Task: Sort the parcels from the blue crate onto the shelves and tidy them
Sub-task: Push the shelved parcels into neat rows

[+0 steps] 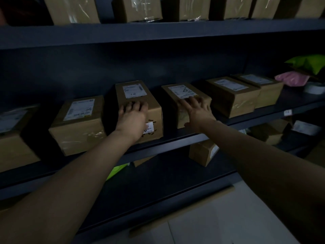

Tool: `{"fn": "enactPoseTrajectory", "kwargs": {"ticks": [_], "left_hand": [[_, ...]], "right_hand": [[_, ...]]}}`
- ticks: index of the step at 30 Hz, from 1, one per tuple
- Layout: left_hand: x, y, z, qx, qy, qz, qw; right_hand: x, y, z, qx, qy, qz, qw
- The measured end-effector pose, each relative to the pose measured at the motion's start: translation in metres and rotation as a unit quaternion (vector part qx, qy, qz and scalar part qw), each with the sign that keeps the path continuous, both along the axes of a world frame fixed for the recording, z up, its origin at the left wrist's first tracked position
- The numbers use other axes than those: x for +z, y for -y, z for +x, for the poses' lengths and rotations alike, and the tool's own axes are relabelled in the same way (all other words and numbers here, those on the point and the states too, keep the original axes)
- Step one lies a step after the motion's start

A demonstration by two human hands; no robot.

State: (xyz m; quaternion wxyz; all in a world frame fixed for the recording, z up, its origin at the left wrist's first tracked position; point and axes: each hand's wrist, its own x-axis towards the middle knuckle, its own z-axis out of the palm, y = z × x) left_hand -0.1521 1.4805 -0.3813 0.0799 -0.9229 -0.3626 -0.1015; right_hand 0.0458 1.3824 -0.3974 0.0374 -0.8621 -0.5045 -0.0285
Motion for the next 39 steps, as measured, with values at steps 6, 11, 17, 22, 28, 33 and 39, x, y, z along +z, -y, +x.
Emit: {"fn": "enactPoseTrajectory", "kwargs": {"ticks": [6,11,17,22,28,33,39], "left_hand": [[0.021,0.016,-0.014,-0.102,0.033,0.071,0.992],[0.056,0.031,-0.015,-0.195,0.071,0.068,0.976],[0.059,0.057,-0.008,-0.265,0.059,0.069,0.96],[0.043,0.077,0.042,-0.237,0.04,0.062,0.969],[0.023,0.12,0.152,-0.199,0.032,0.043,0.978],[0.018,0.134,0.237,-0.152,0.026,0.032,0.987],[0.011,0.133,0.32,-0.105,0.02,0.04,0.993]], "right_hand": [[0.027,0.024,-0.029,-0.024,0.046,0.028,0.998],[0.061,0.046,-0.051,-0.054,0.081,0.041,0.994],[0.069,0.089,-0.044,-0.12,0.096,0.07,0.986],[0.054,0.12,0.009,-0.131,0.093,0.051,0.986],[0.053,0.154,0.128,-0.103,0.109,0.051,0.987],[0.047,0.161,0.225,-0.074,0.107,0.059,0.99],[0.037,0.158,0.318,-0.035,0.084,0.064,0.994]]}}
